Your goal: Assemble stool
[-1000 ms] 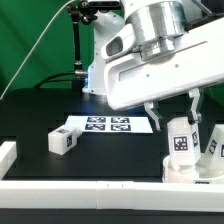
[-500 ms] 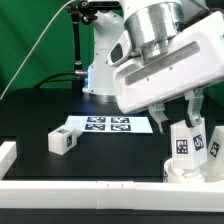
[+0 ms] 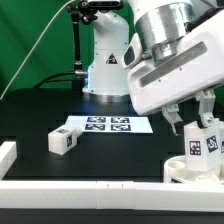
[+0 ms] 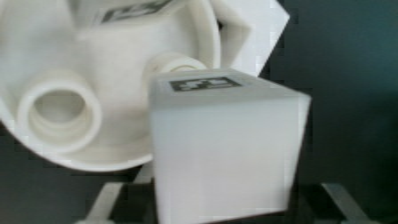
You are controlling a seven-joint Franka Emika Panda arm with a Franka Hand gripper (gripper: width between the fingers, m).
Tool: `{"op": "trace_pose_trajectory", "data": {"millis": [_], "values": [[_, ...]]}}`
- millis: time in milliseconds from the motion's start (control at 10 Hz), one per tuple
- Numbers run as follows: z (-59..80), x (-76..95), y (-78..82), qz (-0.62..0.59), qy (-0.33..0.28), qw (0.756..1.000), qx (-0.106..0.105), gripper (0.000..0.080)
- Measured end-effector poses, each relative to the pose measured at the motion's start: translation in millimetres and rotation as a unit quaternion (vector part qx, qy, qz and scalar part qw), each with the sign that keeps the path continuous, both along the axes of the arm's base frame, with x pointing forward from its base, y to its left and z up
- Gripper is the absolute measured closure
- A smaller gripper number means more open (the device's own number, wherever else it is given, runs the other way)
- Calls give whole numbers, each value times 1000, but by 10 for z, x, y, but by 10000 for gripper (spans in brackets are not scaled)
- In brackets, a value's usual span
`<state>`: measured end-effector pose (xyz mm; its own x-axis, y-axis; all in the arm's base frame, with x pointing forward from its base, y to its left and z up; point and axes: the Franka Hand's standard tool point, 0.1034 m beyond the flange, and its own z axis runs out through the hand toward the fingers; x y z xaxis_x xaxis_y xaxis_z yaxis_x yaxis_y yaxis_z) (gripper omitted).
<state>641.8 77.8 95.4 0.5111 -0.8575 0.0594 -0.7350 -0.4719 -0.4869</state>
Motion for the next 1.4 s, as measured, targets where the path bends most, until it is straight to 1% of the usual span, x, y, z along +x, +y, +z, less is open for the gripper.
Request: {"op": "trace_pose_trajectory", "data": {"millis": [400, 700, 1100, 1200, 1300, 1400], "values": [[-1, -18, 98, 4, -3, 1000, -11, 458], [-8, -28, 124, 8, -3, 1000, -15, 458], [-11, -29, 120, 12, -2, 1000, -19, 446], [-7, -32, 123, 17, -1, 1000, -19, 277], [35, -38, 123, 29, 5, 999, -18, 177], [62, -40, 121, 35, 8, 999, -17, 158]]}}
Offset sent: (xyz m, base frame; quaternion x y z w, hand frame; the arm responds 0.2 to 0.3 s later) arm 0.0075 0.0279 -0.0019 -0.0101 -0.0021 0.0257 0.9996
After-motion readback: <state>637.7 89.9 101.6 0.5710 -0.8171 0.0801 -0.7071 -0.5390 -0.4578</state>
